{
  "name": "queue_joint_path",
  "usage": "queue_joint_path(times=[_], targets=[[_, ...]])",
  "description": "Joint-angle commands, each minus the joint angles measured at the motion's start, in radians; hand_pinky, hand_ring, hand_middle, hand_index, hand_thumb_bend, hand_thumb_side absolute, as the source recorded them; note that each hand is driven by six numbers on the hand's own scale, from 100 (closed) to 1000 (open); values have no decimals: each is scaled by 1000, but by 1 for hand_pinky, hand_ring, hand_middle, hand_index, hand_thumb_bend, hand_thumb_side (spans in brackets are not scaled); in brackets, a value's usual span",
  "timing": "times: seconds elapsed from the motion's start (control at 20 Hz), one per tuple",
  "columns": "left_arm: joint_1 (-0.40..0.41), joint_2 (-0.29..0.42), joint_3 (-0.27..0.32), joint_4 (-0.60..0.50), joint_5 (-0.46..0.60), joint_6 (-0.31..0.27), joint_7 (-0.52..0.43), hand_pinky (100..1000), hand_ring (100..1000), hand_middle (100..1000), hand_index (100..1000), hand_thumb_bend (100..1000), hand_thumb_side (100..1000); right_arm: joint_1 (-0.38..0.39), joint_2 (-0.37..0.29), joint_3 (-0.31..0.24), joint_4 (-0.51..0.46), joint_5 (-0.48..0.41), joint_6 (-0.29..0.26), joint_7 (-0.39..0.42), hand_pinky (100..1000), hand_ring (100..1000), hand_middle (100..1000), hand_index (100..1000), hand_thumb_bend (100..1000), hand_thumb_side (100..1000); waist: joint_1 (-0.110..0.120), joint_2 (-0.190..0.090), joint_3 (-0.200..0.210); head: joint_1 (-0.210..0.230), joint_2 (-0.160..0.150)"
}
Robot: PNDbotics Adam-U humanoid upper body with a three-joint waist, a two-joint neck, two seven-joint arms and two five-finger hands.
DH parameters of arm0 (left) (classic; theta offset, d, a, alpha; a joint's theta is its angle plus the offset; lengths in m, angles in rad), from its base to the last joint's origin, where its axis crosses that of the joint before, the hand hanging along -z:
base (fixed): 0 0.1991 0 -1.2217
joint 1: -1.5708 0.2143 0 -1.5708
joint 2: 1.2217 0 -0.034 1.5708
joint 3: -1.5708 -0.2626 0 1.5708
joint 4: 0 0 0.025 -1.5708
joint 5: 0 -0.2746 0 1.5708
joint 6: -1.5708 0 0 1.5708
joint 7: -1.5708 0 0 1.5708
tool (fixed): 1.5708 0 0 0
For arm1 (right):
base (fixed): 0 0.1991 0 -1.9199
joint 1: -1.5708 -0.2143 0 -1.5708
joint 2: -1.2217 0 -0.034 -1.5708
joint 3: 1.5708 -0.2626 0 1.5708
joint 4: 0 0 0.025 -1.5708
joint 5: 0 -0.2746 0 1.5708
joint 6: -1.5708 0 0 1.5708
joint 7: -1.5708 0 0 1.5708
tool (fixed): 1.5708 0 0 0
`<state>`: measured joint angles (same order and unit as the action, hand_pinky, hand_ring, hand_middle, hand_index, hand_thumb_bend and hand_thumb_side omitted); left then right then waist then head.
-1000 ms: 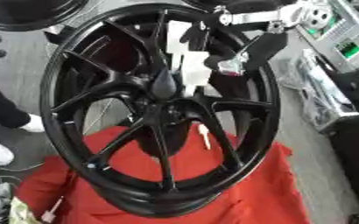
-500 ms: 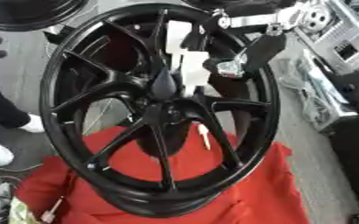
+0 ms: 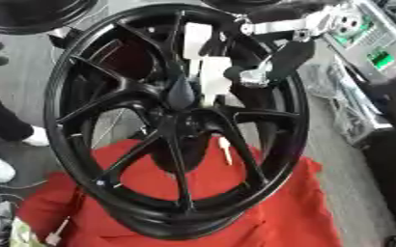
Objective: Pull the pin out of the wheel hub.
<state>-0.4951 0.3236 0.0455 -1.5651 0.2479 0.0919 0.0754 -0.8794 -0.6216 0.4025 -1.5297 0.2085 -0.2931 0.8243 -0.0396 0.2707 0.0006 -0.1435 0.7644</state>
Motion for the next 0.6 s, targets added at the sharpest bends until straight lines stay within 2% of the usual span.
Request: queue_joint_path(times=[0.05,0.15,0.6], targets=[[-15,14,-1,-13,-3,-3,-5,703,711,619,717,100,761,-15,-14,-7,4,7,-7,8,960,786,747,908,100,531,2,-24,1,-3,6],[-16,14,-1,-13,-3,-3,-6,704,711,618,717,100,760,-16,-12,-8,13,10,-9,14,961,786,747,907,100,506,2,-23,2,-3,6],[-17,10,-1,-15,-4,-1,-4,704,708,613,715,100,757,-16,-7,-8,30,21,-30,17,961,787,747,905,100,527,0,-23,6,-4,6]])
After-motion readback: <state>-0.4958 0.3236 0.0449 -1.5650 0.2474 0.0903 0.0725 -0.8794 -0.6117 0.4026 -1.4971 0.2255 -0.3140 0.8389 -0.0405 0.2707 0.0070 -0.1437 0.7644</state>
